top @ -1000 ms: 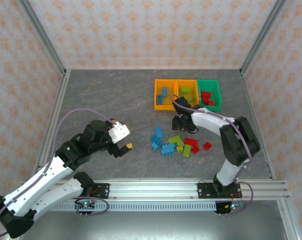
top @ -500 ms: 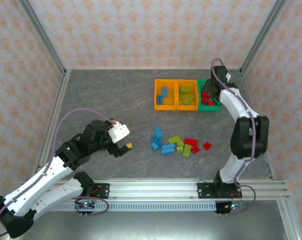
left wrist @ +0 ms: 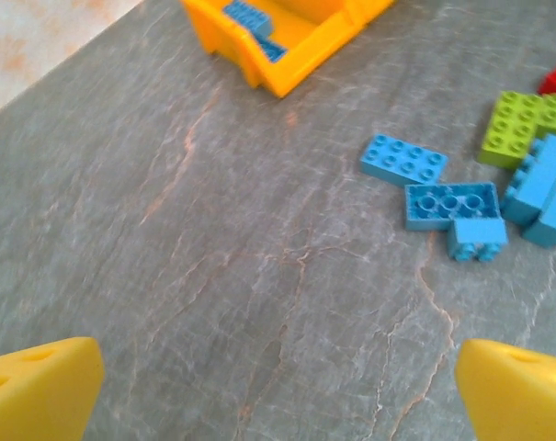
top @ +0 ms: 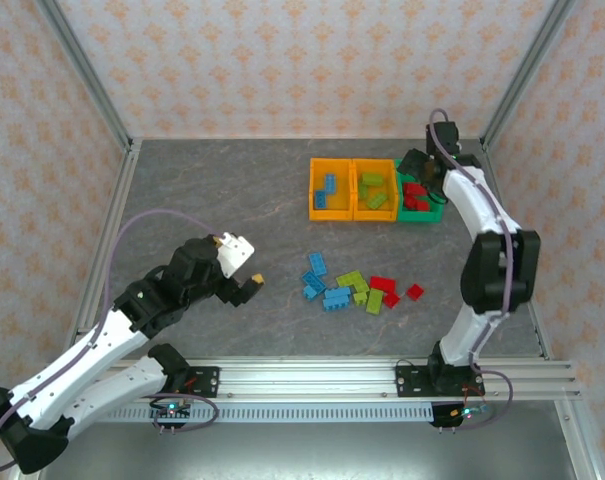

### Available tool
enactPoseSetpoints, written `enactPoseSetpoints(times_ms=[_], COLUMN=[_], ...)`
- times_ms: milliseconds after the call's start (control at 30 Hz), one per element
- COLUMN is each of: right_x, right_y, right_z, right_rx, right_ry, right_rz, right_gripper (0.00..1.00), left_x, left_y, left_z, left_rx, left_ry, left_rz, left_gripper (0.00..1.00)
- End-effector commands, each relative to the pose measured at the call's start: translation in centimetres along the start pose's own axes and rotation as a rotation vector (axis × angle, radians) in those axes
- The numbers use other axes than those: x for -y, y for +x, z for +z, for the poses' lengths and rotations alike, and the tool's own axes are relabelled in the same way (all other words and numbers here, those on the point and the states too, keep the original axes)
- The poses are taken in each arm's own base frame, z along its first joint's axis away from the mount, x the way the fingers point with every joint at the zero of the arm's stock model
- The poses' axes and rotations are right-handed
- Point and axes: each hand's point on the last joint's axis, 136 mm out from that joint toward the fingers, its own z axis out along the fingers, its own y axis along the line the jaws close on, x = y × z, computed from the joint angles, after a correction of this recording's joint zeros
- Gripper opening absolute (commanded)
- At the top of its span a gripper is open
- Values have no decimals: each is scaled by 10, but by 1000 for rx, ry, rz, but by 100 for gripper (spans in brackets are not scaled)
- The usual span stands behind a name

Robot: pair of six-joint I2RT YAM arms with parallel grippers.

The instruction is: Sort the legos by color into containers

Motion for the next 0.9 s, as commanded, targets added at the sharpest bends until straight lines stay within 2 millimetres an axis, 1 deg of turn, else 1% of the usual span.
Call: enactPoseSetpoints(times_ms=[0,33,100,200,233,267,333,400,500,533,633,733,767,867], right_x=[-18,-23,-29,-34,-35,-35,-32,-30,-25,-20,-7,-1,0,3], right_y=[31,49,83,137,158,169,198,214,223,224,225,226,226,224], right_z=[-62,-76,-101,-128,-129,-139,-145,-150,-151,-150,-148,-148,-148,-148], right_rx=[-32,-58,-103,-185,-236,-246,-316,-342,-335,-331,-307,-295,-294,-280], right_ry=[-146,-183,-232,-284,-289,-308,-310,-323,-334,-324,-283,-270,-268,-252], right_rz=[-51,-80,-145,-234,-265,-284,-323,-338,-312,-305,-295,-290,-291,-283], right_gripper=[90,90,90,91,90,90,90,91,91,91,91,91,91,91], left_x=[-38,-43,-43,-29,-21,-13,9,31,62,70,85,98,102,106], left_y=[-30,-32,-36,-40,-41,-44,-45,-46,-42,-39,-33,-25,-16,0], left_z=[-10,-9,1,30,43,53,82,108,147,159,183,199,207,216], left_rx=[3,-17,-47,-111,-139,-155,-210,-261,-348,-383,-448,-500,-534,-595], left_ry=[-190,-223,-242,-223,-209,-189,-150,-104,-54,-54,-72,-79,-92,-125], left_rz=[-337,-423,-572,-757,-792,-810,-854,-895,-921,-908,-868,-847,-837,-821], left_gripper=[94,92,90,90,91,91,90,88,86,86,86,82,80,76])
